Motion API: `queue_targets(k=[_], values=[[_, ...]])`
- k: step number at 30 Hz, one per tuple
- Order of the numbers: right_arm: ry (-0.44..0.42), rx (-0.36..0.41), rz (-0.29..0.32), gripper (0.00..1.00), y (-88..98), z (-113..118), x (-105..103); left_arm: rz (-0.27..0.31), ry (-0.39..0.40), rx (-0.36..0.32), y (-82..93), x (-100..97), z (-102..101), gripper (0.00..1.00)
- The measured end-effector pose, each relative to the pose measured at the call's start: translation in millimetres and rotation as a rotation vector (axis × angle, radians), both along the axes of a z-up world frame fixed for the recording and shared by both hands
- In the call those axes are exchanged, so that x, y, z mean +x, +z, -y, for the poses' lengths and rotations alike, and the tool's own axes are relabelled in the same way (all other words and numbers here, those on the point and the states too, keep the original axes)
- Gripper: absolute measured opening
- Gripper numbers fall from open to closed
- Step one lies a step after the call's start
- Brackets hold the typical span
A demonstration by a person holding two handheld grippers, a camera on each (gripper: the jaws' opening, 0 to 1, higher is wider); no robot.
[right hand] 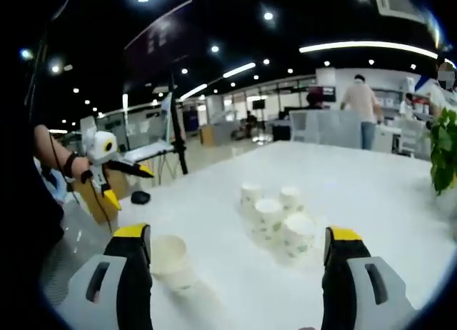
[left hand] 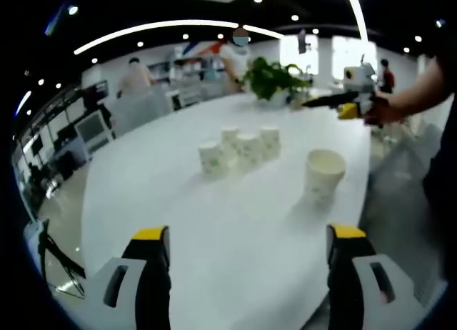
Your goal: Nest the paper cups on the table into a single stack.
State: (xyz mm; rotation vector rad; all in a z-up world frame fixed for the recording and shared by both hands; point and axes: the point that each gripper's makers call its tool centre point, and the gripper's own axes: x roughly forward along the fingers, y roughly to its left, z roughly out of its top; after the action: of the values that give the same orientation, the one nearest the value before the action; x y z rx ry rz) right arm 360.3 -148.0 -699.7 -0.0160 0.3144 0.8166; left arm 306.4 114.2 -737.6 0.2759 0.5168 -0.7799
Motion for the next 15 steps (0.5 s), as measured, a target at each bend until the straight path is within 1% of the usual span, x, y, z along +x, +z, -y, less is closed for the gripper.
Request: queue_targets(k=[2,3,5,7,8,9,11,12,15], values=[[0.011,-0.022,-0.004,0.93,-0.3,4,6,-0.003,0.006,-0.001,-2.3,-1.2,-1,0.9],[0.015,-0.024,-0.008,0.9,0.0,5,9,-0.005,0.009,-0.001,-3.1,-1.8,-2,0.9],[0.029,-0.013,-0.019,0.89,1.4,7,16,-0.008,0.017,0.003,-3.3,-3.7,-4,0.89],[0.047,0.02,-0.05,0.91,2.9,5,19,-0.012,0.023,0.001,-3.9,-3.8,-5,0.89],[0.056,0.032,-0.079,0.91,2.0,3,22,-0.007,0.026,0.005,-3.3,-3.5,-5,0.89],[0.066,0.033,-0.089,0.89,0.4,4,25,-0.004,0.027,0.006,-3.0,-3.3,-6,0.89],[0.074,0.012,-0.082,0.89,-1.6,5,33,-0.009,0.035,0.005,-3.1,-3.5,-6,0.89],[0.075,-0.011,-0.083,0.89,-4.7,6,38,-0.009,0.037,0.005,-3.3,-3.2,-7,0.89],[0.093,-0.029,-0.102,0.88,-12.2,6,44,-0.014,0.048,0.007,-4.4,-3.3,-6,0.9]])
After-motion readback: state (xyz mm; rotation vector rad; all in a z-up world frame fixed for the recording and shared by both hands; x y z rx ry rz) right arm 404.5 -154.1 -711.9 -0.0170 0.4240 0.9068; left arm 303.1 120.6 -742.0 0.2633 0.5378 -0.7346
